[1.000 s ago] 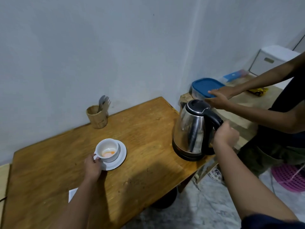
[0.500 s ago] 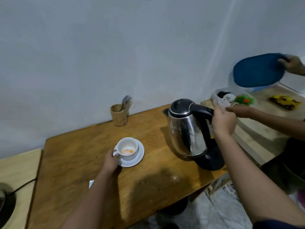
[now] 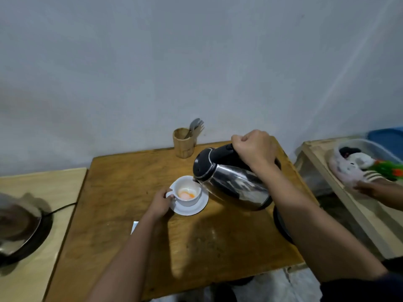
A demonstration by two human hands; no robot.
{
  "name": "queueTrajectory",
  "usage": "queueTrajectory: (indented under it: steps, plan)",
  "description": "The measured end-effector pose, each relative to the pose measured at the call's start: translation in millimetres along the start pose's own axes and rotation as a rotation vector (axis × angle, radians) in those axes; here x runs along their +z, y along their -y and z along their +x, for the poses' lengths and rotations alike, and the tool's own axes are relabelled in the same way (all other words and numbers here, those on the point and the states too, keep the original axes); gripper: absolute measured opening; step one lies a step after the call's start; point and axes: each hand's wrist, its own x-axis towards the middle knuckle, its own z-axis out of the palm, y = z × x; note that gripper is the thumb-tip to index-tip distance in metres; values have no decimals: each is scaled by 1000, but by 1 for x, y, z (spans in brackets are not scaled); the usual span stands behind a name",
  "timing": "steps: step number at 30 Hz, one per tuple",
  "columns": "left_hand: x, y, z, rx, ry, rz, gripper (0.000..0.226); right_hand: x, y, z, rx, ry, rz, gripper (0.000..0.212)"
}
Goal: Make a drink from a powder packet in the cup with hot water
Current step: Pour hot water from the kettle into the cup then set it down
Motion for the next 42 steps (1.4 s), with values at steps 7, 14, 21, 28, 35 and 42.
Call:
queueTrajectory:
  steps: [7,14,21,28,35,42]
  plan:
    - [3,0,0,-36,-8,-21,11,14,18,11,-147,102,-122,40]
    - [0,2,2,-48,-11,-27,10,24,32,17,-265,128,-220,40]
    - [-1,5,5,-58,-5,-22,10,32,37,14,-321,157,-269,40]
    - [2,4,3,-78,-10,-7,13,30,42,15,-334,164,-270,40]
    - [3,4,6,-84,-28,23,25,32,44,13,-347,174,-289,40]
    - [4,4,7,-100,-22,36,28,28,50,10,-370,172,-276,41]
